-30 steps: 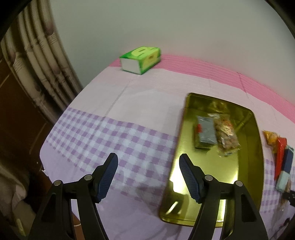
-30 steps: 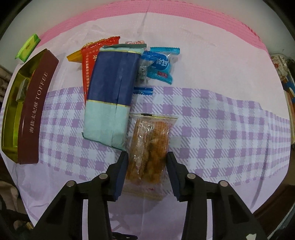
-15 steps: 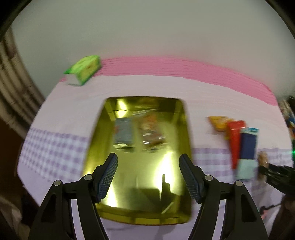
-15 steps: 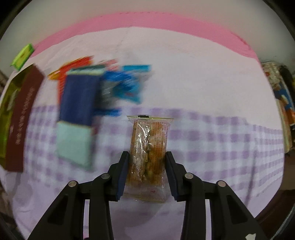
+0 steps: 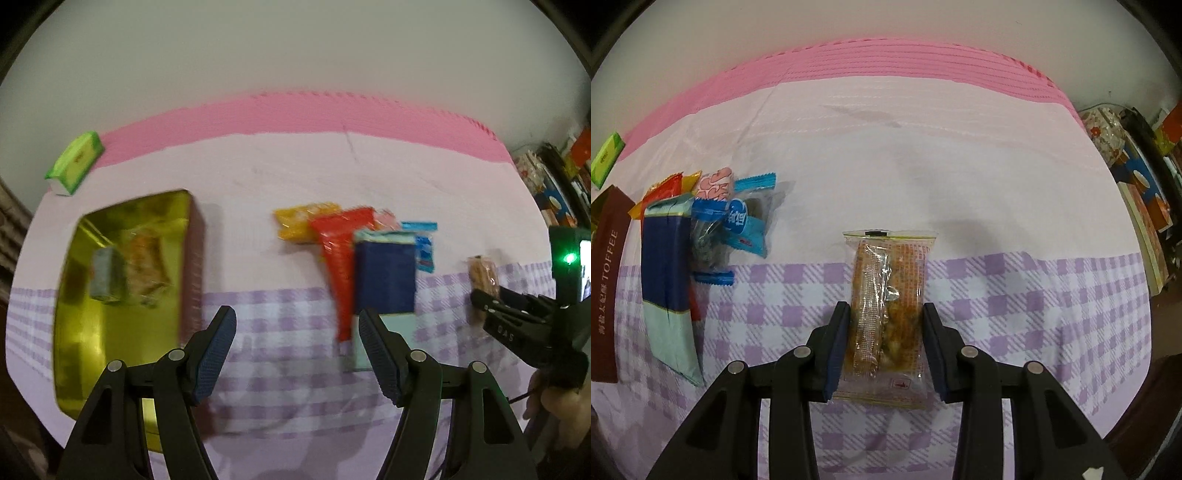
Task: Organize snacks
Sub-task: 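Grasp the navy-and-mint box with the left gripper while the right grasps another pastry bag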
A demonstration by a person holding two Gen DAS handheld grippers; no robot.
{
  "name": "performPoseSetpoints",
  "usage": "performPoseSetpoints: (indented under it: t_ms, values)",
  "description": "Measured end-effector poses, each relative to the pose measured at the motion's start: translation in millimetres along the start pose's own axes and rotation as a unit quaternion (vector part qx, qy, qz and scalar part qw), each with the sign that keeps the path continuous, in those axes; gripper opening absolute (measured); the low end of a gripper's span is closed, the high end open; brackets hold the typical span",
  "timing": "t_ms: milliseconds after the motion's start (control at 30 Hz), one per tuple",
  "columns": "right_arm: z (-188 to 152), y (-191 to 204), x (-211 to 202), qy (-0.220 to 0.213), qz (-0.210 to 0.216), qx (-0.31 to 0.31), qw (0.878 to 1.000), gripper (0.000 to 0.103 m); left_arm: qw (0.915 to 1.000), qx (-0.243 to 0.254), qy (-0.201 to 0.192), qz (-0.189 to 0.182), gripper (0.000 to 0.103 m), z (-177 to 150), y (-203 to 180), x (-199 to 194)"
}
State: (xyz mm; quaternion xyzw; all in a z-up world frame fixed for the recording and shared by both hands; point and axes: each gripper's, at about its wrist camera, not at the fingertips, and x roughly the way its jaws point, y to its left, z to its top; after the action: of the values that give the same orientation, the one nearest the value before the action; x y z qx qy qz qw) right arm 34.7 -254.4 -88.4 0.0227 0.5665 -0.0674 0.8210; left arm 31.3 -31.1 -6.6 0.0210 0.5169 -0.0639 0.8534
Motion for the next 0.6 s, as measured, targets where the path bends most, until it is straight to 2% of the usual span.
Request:
performPoseSetpoints:
  t_ms: [367, 600]
  values:
    - [5, -7, 0, 0.006, 0.012, 0.014, 1.0, 0.037, 0.9993, 0.033, 0.01, 0.01, 0.069, -3, -45, 32]
    - [4, -5, 1, 0.007, 0.012, 0.012, 1.0, 0.038, 0.9992, 0.034, 0.013, 0.017, 0.069, 5, -64, 51]
